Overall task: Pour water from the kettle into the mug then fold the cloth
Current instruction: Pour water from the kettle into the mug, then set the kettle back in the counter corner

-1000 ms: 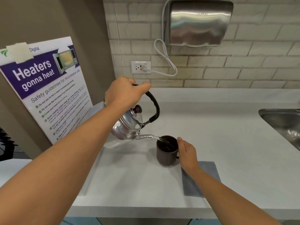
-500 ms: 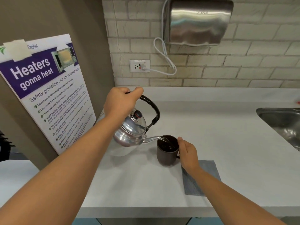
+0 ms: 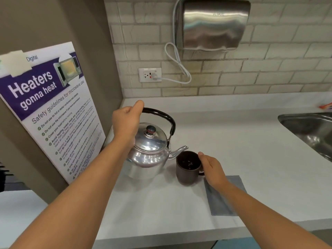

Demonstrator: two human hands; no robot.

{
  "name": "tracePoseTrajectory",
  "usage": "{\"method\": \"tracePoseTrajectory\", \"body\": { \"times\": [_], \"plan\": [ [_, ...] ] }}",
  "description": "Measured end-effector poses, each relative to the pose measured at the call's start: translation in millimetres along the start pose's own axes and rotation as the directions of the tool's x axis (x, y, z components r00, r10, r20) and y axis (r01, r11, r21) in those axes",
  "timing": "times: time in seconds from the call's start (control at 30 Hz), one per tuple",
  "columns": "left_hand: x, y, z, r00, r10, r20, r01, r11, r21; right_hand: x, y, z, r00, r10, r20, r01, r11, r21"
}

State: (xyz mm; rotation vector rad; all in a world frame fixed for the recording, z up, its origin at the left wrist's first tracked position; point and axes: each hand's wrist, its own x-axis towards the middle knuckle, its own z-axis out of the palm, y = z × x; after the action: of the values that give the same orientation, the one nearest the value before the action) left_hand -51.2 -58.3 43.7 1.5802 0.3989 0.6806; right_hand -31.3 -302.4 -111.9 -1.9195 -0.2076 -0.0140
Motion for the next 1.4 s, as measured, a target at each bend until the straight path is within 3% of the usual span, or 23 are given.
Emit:
{"method": "tracePoseTrajectory", "body": {
  "times": [0.27,0.43,0.67,0.87,1.4],
  "plan": [
    [18.8,-1.5,-10.0,0.984,-0.165,-0.067,0.143,0.958,-0.25,15.7,-20.7,-20.9,0.998,-0.054,0.037,0.06,0.976,-0.21],
    [43.1,-3.3,0.6,0.97,-0.216,-0.109,0.171,0.931,-0.323,58.0,-83.1,-22.1,0.988,-0.154,-0.028,0.149,0.98,-0.128],
    [91.3,-34.9,33.3,0.97,-0.2,-0.137,0.145,0.932,-0.331,139.3,-144.0,28.4,0.947,-0.316,0.049,0.317,0.948,0.0],
    [124.6,-73.9,54.8,0.971,-0.19,-0.143,0.143,0.947,-0.288,181.4,-117.5,68.2,0.891,-0.402,0.21,0.434,0.89,-0.139],
    [157.7,-132.1,57.4,0.961,-0.22,-0.166,0.186,0.962,-0.201,223.2,-69.8,109.0,0.889,-0.405,0.214,0.435,0.893,-0.113]
  ]
}}
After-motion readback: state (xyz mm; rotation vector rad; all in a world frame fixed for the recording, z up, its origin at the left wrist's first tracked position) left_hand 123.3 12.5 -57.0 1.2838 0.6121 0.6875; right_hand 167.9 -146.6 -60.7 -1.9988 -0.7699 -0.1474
